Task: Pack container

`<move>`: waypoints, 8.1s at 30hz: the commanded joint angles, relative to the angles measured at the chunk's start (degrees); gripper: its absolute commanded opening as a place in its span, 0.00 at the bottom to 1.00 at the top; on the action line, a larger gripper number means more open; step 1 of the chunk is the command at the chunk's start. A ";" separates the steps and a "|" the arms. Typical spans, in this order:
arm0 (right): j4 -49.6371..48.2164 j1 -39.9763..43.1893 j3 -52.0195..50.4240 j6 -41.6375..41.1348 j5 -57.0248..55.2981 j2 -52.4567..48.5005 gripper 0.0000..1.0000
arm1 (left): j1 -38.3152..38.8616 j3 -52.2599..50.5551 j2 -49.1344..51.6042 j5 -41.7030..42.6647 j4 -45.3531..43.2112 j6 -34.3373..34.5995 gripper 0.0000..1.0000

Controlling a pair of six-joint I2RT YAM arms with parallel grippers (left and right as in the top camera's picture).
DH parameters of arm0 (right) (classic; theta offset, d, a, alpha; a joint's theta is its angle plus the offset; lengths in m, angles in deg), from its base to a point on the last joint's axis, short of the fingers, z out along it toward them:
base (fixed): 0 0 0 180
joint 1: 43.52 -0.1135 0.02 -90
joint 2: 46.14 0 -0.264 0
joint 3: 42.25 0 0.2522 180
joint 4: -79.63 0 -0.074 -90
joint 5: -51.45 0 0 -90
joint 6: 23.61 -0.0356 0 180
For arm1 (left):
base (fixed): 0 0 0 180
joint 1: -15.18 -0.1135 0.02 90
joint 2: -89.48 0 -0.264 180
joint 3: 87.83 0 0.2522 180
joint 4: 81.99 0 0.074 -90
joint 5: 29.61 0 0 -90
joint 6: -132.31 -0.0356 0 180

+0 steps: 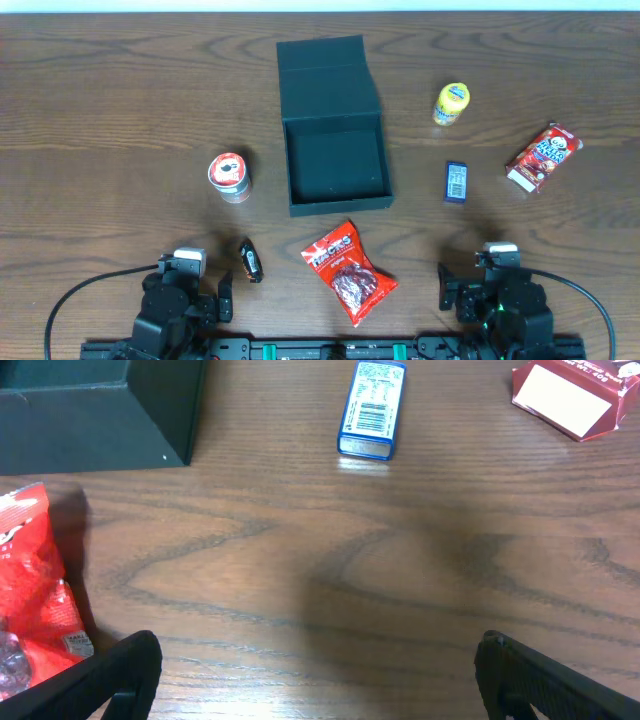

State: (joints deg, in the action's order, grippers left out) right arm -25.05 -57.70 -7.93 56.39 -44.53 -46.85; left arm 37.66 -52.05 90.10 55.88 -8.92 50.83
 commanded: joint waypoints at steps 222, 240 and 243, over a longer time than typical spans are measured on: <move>-11.65 -39.91 35.69 -13.57 10.69 -91.06 0.02 | -0.35 25.44 16.57 8.37 -2.51 3.02 0.95; -3.41 -35.32 57.46 -37.70 -2.89 -79.19 0.02 | -0.35 25.44 16.57 9.09 -0.44 3.08 0.95; -3.28 -29.00 57.61 -41.66 -2.14 -80.30 0.01 | -0.35 25.44 16.57 9.09 -0.37 3.08 0.95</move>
State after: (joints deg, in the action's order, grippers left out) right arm -28.39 -91.05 48.55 22.01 -42.89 -126.23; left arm 37.66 -27.33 106.32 64.73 -9.47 54.11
